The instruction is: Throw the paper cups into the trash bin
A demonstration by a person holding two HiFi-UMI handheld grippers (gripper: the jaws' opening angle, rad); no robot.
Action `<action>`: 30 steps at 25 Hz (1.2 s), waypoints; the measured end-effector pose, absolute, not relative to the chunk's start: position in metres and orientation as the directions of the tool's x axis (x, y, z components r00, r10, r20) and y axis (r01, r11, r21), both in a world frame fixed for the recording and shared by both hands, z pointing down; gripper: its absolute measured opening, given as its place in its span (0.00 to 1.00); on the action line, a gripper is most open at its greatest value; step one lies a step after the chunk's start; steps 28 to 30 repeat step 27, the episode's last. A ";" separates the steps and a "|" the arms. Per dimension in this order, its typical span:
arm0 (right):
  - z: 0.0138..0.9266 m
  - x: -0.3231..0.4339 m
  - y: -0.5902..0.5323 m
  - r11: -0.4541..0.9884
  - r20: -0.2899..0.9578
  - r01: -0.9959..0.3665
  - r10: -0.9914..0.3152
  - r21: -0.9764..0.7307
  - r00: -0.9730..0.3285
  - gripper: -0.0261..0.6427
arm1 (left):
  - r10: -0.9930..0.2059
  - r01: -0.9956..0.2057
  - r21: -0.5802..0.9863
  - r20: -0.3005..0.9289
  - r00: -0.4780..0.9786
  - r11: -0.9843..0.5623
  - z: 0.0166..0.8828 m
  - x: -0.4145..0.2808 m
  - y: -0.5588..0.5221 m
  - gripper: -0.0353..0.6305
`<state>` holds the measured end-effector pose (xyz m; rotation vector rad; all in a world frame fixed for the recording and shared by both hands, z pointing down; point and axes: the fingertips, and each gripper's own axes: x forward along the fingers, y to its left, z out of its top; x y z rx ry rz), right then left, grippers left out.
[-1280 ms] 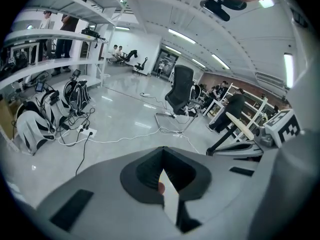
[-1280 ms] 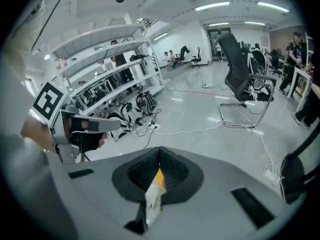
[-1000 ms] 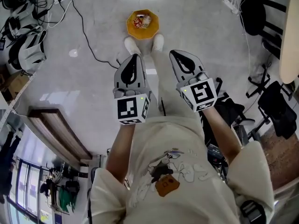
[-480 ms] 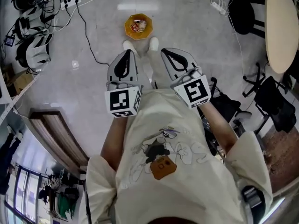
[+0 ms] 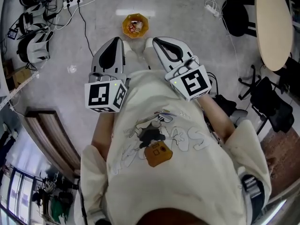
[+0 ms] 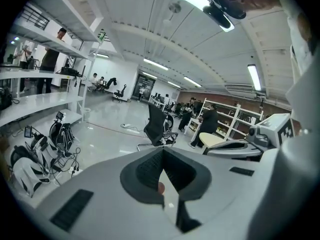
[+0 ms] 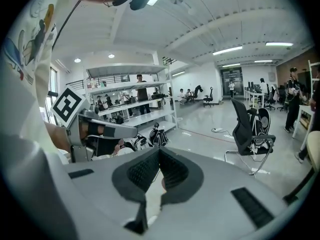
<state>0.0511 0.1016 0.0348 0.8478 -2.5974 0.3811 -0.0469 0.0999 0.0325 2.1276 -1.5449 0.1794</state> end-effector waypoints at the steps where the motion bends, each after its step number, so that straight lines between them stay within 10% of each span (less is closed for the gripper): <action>1: 0.029 0.050 0.101 0.780 0.428 -0.611 -0.511 -0.132 -0.745 0.05 | -0.859 -0.920 0.311 0.374 0.350 -0.240 0.024 -0.047 0.100 0.06; 30: 0.016 0.105 0.109 0.686 0.393 -0.704 -0.605 -0.184 -0.692 0.05 | -0.833 -0.926 0.274 0.422 0.359 -0.260 0.006 -0.006 0.141 0.06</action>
